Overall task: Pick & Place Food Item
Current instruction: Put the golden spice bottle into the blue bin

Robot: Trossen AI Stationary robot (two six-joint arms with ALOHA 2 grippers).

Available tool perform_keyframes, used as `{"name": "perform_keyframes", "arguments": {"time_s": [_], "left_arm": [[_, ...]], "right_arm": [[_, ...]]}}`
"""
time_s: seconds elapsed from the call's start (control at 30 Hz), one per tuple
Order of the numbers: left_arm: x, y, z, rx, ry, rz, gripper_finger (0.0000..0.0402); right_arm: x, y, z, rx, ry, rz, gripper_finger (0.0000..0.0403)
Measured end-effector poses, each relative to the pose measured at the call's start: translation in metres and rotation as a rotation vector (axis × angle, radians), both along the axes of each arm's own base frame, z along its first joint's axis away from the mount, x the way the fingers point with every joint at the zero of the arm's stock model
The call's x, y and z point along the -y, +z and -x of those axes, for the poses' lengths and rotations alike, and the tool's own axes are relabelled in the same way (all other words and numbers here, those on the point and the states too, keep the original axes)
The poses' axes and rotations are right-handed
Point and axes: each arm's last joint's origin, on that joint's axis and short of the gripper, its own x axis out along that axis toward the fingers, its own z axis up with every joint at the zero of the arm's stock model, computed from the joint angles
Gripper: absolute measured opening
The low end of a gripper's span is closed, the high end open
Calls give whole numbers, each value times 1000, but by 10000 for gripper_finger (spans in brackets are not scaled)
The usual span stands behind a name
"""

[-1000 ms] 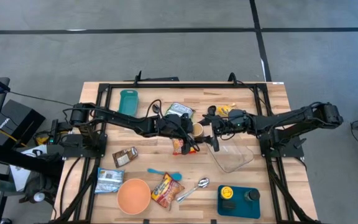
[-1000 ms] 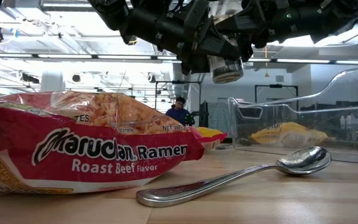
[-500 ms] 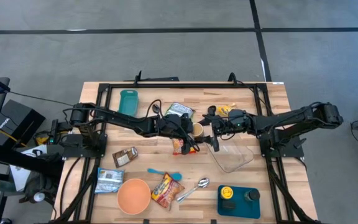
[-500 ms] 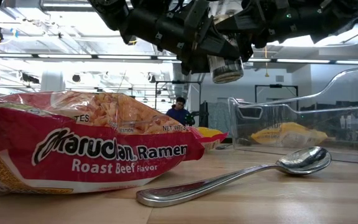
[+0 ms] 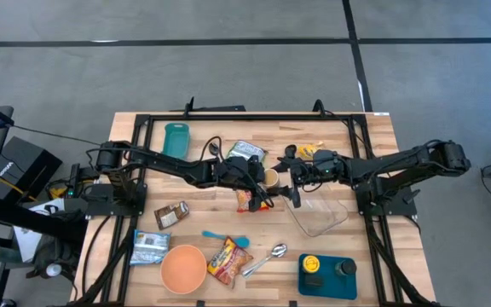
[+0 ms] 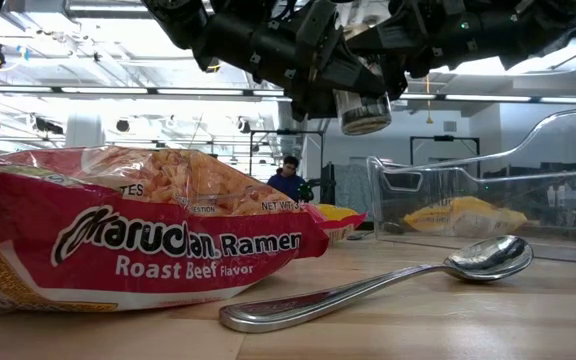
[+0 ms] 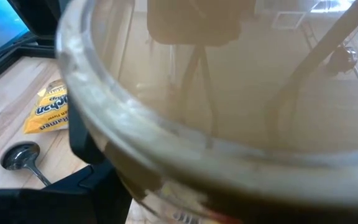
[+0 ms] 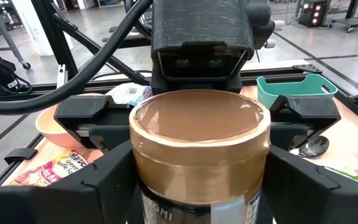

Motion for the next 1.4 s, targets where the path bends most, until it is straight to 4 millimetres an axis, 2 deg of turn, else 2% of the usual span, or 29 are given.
{"name": "perform_keyframes", "arguments": {"time_s": [0.43, 0.67, 0.87, 1.23, 1.4], "left_arm": [[0, 0, 0, -5, -2, -5, 298], [0, 0, 0, -4, -1, -4, 348], [0, -1, 4, -61, 3, 3, 385], [-2, 43, 36, -103, 17, 2, 392], [-2, 56, 50, -131, 17, 2, 392]], "right_arm": [[0, -1, 0, -7, -2, -4, 275], [1, 0, 3, -27, -3, 4, 275], [2, 10, 15, -23, -13, 7, 275], [1, 24, 40, -70, -12, 7, 275], [0, 26, 51, -102, -7, 6, 275]]}}
